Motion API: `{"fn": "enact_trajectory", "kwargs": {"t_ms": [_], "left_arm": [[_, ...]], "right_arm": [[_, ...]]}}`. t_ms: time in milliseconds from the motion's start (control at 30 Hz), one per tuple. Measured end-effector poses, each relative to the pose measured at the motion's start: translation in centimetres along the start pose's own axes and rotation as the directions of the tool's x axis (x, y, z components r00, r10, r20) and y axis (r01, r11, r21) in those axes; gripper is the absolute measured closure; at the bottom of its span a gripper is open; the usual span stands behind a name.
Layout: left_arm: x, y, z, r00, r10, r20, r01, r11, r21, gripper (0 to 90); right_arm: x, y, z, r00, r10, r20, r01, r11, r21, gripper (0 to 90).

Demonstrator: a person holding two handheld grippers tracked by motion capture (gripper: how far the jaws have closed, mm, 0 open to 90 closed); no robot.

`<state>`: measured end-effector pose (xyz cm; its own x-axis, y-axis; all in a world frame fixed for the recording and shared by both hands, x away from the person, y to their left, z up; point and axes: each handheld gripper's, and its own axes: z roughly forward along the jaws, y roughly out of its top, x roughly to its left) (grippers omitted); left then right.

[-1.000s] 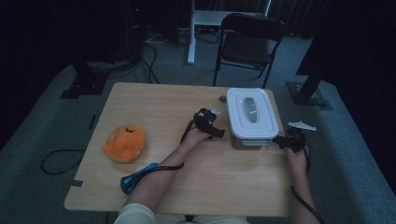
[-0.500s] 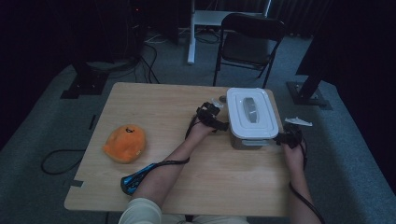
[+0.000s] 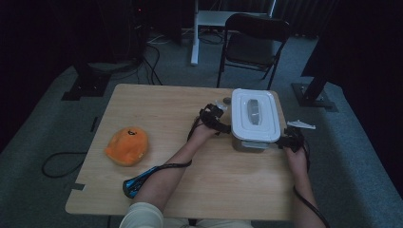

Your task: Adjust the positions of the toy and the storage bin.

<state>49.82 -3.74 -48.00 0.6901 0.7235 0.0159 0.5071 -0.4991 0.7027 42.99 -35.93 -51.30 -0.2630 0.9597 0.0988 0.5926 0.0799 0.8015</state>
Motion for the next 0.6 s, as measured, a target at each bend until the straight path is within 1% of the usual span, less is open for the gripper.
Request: {"fn": "enact_trajectory", "kwargs": {"t_ms": [33,133,167,200,267,333,500,567,600], "left_arm": [[0.0,0.0,-0.2,1.0000,0.007,-0.005,-0.007,1.0000,-0.002,1.3],[0.0,0.0,-0.5,0.9999,0.015,-0.005,-0.015,0.9999,0.003,1.3],[-0.1,-0.1,-0.6,0.9997,0.023,-0.010,-0.023,0.9997,0.004,1.3],[0.0,-0.1,-0.8,0.9996,0.025,-0.011,-0.025,0.9997,0.005,1.3],[0.0,-0.4,-1.0,0.9996,0.026,-0.012,-0.026,0.9997,0.001,1.3],[0.3,-0.6,-1.3,0.9998,0.017,-0.011,-0.017,0.9999,0.003,1.3],[0.9,-1.3,-2.1,0.9996,0.015,-0.024,-0.015,0.9999,0.006,1.3],[1.1,-1.6,-2.4,0.9995,0.019,-0.024,-0.019,0.9997,0.013,1.3],[1.2,-1.8,-2.7,0.9992,0.024,-0.031,-0.024,0.9996,0.013,1.3]], "right_arm": [[0.1,0.0,0.0,1.0000,-0.004,0.001,0.004,1.000,0.000,18.4],[0.5,0.1,0.0,0.9997,-0.022,0.008,0.022,1.000,-0.004,19.7],[0.6,0.1,0.0,0.9998,-0.021,0.006,0.021,1.000,-0.006,19.9],[0.6,0.1,0.0,0.9999,-0.013,0.002,0.013,1.000,-0.004,19.9],[0.9,0.1,0.1,0.9999,-0.015,-0.002,0.015,1.000,-0.012,20.9],[1.2,0.1,0.2,0.9999,-0.013,-0.010,0.013,1.000,-0.012,21.0],[2.2,0.2,0.4,0.9990,-0.032,-0.030,0.031,0.999,-0.019,21.7],[2.6,0.4,0.5,0.9985,-0.038,-0.038,0.038,0.999,-0.016,21.9],[2.8,0.4,0.6,0.9982,-0.044,-0.040,0.043,0.999,-0.017,22.0]]}}
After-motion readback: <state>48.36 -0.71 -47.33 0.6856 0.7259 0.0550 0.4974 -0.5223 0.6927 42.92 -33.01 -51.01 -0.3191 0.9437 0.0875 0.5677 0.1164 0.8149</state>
